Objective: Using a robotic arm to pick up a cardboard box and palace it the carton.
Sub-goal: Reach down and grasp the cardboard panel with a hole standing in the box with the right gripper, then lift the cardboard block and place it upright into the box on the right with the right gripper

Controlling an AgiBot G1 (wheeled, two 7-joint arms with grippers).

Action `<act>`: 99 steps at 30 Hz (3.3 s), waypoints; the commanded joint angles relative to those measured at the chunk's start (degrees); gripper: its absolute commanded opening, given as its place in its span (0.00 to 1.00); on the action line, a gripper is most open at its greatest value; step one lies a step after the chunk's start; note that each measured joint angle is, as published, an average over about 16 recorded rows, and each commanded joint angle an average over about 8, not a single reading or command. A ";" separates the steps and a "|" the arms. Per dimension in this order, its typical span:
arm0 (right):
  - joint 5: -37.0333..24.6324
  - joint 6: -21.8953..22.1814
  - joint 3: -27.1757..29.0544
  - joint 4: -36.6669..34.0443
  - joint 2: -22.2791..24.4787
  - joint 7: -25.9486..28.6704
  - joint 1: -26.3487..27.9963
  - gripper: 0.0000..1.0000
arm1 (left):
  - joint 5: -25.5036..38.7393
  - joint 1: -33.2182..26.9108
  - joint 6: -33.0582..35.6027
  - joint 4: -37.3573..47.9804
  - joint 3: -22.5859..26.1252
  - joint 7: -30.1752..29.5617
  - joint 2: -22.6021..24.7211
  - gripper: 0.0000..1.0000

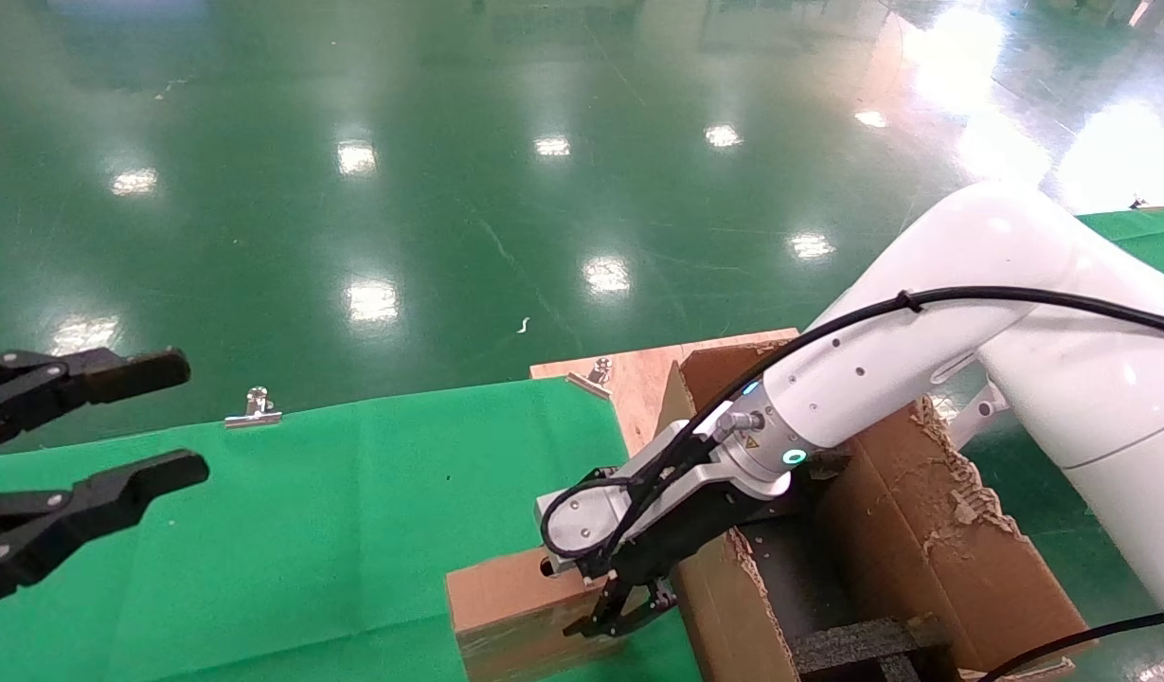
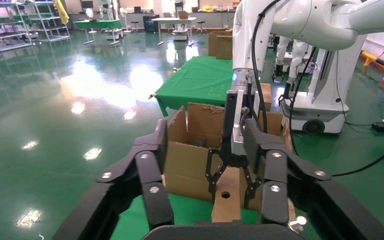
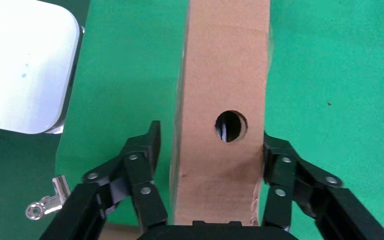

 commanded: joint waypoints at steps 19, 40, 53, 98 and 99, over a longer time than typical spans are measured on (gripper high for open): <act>2.18 0.60 1.10 -0.76 1.15 1.02 1.66 0.00 | 0.00 0.00 0.00 0.00 0.00 0.00 0.00 1.00; 12.10 -1.00 -0.77 -7.48 6.45 0.31 23.76 0.00 | 0.00 0.00 0.00 0.00 0.00 0.00 0.00 1.00; 16.45 -0.96 -5.44 -11.27 13.77 -1.19 28.13 0.00 | 0.00 0.00 0.00 0.00 0.00 0.00 0.00 1.00; 15.72 0.32 -20.00 -17.48 40.87 -5.54 32.53 0.00 | -0.01 0.02 -0.02 0.01 0.00 0.00 0.00 1.00; 15.94 0.64 -20.07 -17.68 40.87 -4.87 32.29 0.00 | -0.01 0.02 -0.02 0.01 0.00 0.00 0.00 1.00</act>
